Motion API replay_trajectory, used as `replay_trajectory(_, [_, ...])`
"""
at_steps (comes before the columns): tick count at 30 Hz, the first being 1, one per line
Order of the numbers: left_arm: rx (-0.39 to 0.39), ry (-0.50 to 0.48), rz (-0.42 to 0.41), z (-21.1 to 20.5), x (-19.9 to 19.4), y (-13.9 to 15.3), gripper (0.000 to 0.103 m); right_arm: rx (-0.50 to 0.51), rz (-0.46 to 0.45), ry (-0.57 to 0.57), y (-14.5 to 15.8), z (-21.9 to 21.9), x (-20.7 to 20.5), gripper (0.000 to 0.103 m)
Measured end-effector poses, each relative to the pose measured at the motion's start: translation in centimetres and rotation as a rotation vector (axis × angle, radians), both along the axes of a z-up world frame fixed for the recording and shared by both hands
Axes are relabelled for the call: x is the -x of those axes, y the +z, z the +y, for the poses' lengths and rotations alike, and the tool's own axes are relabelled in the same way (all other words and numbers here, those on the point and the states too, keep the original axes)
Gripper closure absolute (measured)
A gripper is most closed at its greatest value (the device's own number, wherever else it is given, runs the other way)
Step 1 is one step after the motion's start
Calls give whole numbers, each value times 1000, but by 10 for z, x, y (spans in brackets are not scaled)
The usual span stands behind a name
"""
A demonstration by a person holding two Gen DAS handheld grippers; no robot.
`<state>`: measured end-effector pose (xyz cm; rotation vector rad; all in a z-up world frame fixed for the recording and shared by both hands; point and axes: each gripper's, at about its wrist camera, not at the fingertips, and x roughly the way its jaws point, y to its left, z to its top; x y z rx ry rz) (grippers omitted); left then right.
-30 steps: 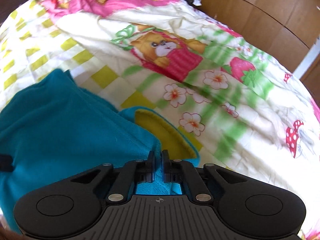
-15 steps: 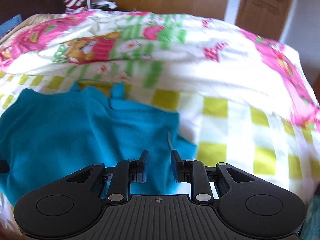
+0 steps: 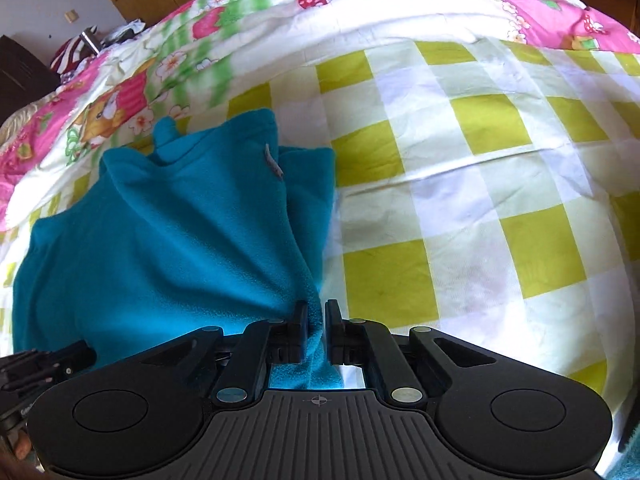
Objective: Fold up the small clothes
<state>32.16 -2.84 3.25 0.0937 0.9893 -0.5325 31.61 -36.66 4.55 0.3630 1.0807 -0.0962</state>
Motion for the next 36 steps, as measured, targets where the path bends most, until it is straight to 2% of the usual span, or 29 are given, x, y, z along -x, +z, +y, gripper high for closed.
replay_trajectory(2, [-12, -3, -1, 0, 4, 2, 79, 31, -27, 13, 9, 1, 7, 82])
replay_trajectory(6, [8, 26, -13, 13, 5, 13, 79, 82, -179, 21, 34, 5, -1, 80])
replay_trajectory(8, [4, 58, -58, 24, 3, 18, 79, 50, -220, 3, 30, 3, -24, 71])
replay_trajectory(10, [-2, 103, -82, 35, -3, 19, 79, 55, -239, -18, 19, 6, -48, 71])
replay_trajectory(12, [-20, 161, -100, 50, -10, 16, 79, 107, -237, -31, -1, 13, -74, 73])
replay_trajectory(14, [-77, 194, -91, 60, -16, 7, 77, 157, -165, -78, -20, 15, -91, 86])
replay_trajectory(15, [-119, 215, -88, 65, -19, 0, 77, 153, -148, -117, -26, 12, -94, 87])
replay_trajectory(16, [-136, 234, -83, 71, -20, -5, 77, 152, -150, -160, -28, 9, -91, 88])
replay_trajectory(17, [-118, 250, -76, 79, -18, -7, 76, 156, -158, -184, -26, 8, -87, 88])
replay_trajectory(18, [-100, 266, -73, 86, -14, -6, 76, 165, -175, -187, -21, 9, -77, 86])
replay_trajectory(19, [-95, 280, -76, 90, -12, -3, 76, 184, -192, -172, -14, 13, -68, 79])
replay_trajectory(21, [-91, 300, -107, 100, -1, 4, 76, 227, -219, -135, 1, 21, -45, 75])
replay_trajectory(23, [-87, 307, -129, 106, 5, 11, 75, 173, -218, -102, 10, 25, -14, 61])
replay_trajectory(26, [-109, 339, -169, 118, 8, 15, 75, 91, -195, -94, 11, 27, 23, 47])
replay_trajectory(28, [-93, 367, -174, 129, 8, 18, 73, -5, -157, -95, 1, 27, 42, 44])
replay_trajectory(30, [-110, 365, -178, 134, 10, 16, 70, -61, -132, -90, -12, 34, 47, 44])
replay_trajectory(33, [-117, 354, -160, 138, 14, 8, 69, -56, -127, -92, -24, 48, 47, 41])
replay_trajectory(34, [-120, 360, -164, 140, 15, 8, 69, -66, -131, -92, -25, 51, 47, 36])
replay_trajectory(35, [-130, 383, -182, 144, 20, 9, 65, -69, -129, -87, -24, 55, 46, 34])
replay_trajectory(36, [-134, 406, -192, 147, 21, 10, 54, -55, -122, -72, -24, 59, 46, 34])
